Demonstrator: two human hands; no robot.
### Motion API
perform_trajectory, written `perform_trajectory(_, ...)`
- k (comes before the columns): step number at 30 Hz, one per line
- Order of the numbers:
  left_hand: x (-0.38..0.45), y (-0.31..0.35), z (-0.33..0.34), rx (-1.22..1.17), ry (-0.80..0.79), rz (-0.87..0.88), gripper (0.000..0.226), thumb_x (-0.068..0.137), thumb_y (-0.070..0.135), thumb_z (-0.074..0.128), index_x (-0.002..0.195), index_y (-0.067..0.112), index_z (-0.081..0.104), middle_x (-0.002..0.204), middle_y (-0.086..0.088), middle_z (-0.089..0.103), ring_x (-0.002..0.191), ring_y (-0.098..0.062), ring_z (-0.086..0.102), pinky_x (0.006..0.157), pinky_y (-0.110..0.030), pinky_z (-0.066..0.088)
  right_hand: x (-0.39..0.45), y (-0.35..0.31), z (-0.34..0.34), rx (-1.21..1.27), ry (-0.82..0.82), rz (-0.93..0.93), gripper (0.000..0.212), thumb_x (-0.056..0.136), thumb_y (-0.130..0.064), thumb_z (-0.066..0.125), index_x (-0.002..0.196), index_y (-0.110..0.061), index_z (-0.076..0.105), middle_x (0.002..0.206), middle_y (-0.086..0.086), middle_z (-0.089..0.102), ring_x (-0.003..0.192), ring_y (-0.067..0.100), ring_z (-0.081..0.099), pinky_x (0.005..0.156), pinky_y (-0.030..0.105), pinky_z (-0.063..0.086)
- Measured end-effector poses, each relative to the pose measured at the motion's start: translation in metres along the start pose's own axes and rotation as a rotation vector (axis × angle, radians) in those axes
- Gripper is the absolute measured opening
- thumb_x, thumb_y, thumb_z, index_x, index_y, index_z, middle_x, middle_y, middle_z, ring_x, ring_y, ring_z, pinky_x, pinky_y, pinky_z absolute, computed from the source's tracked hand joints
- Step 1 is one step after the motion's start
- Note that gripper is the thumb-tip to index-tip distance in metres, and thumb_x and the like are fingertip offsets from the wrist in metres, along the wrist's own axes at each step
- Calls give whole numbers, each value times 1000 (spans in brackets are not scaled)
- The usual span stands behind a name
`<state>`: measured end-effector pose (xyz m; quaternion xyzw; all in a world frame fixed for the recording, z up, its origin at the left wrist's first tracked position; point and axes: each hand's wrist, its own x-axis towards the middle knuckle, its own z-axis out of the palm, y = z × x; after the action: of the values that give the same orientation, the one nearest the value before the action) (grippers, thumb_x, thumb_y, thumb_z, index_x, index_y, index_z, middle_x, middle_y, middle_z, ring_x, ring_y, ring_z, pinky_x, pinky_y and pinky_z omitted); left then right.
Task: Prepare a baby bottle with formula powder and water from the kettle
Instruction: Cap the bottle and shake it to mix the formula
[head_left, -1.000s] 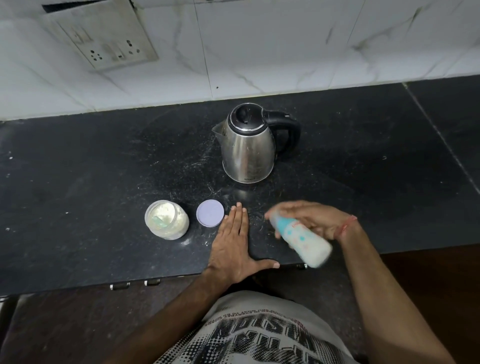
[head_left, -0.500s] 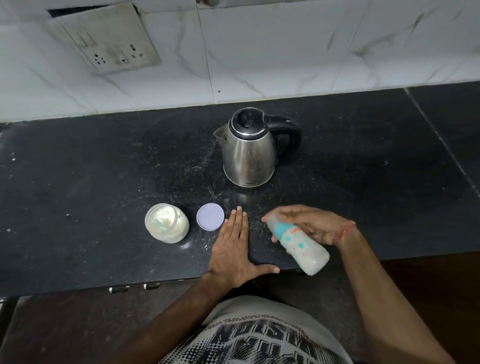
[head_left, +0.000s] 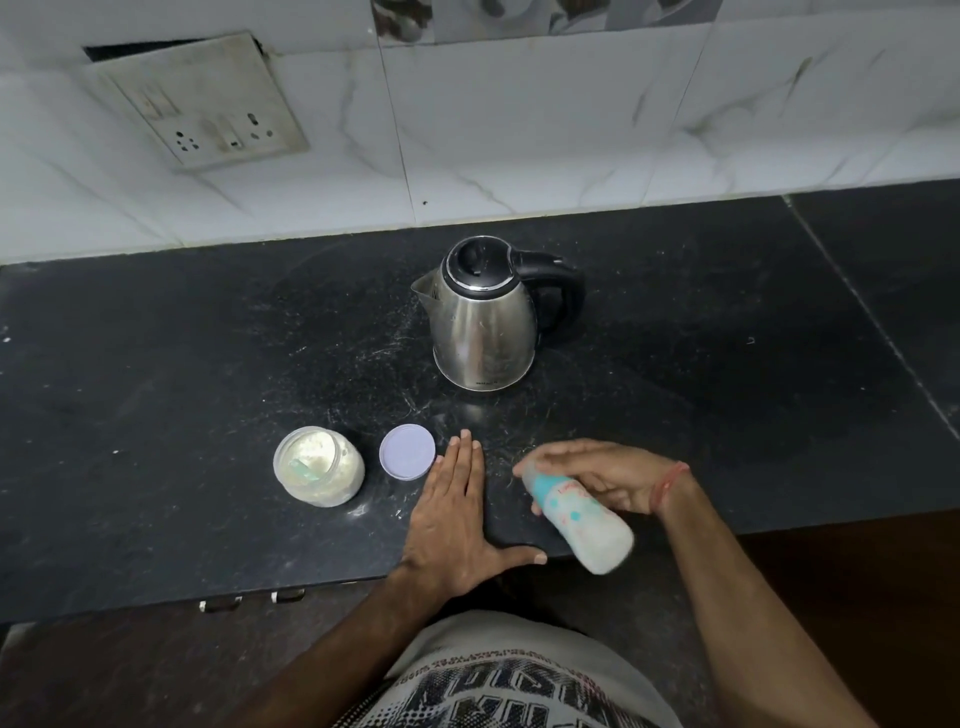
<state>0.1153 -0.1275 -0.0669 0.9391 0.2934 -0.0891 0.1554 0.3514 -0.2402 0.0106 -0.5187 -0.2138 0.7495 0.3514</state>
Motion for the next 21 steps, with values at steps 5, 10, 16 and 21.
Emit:
perform_trajectory(5, 0, 1, -3, 7, -16, 3, 171, 62, 122, 33, 178, 5, -14, 184, -13, -32, 171, -24, -30, 141, -43, -11, 6, 1, -2, -1, 36, -74, 36, 109, -32, 67, 141, -16, 71, 122, 27, 77, 88, 26, 77, 51, 19, 56)
perform_trajectory(10, -1, 2, -5, 1, -13, 8, 172, 63, 121, 38, 178, 4, -13, 184, -14, -30, 171, -25, -30, 141, -43, -10, 11, 0, 4, -39, -8, -8, 39, 109, -35, 68, 141, -15, 70, 123, 27, 77, 102, 36, 80, 56, 25, 57)
perform_trajectory(16, 0, 1, -4, 4, -7, 5, 171, 64, 122, 36, 178, 3, -13, 184, -15, -30, 171, -25, -30, 142, -43, -10, 8, -5, 6, 65, 53, -13, 38, 110, -25, 64, 142, -6, 69, 120, 23, 76, 97, 28, 80, 77, 36, 70)
perform_trajectory(21, -1, 1, -3, 10, 8, 9, 171, 64, 122, 35, 178, 3, -12, 185, -15, -29, 172, -26, -29, 141, -43, -11, 10, -1, 6, 49, 105, -14, 42, 105, -36, 71, 141, -14, 72, 122, 26, 76, 108, 37, 77, 77, 40, 67)
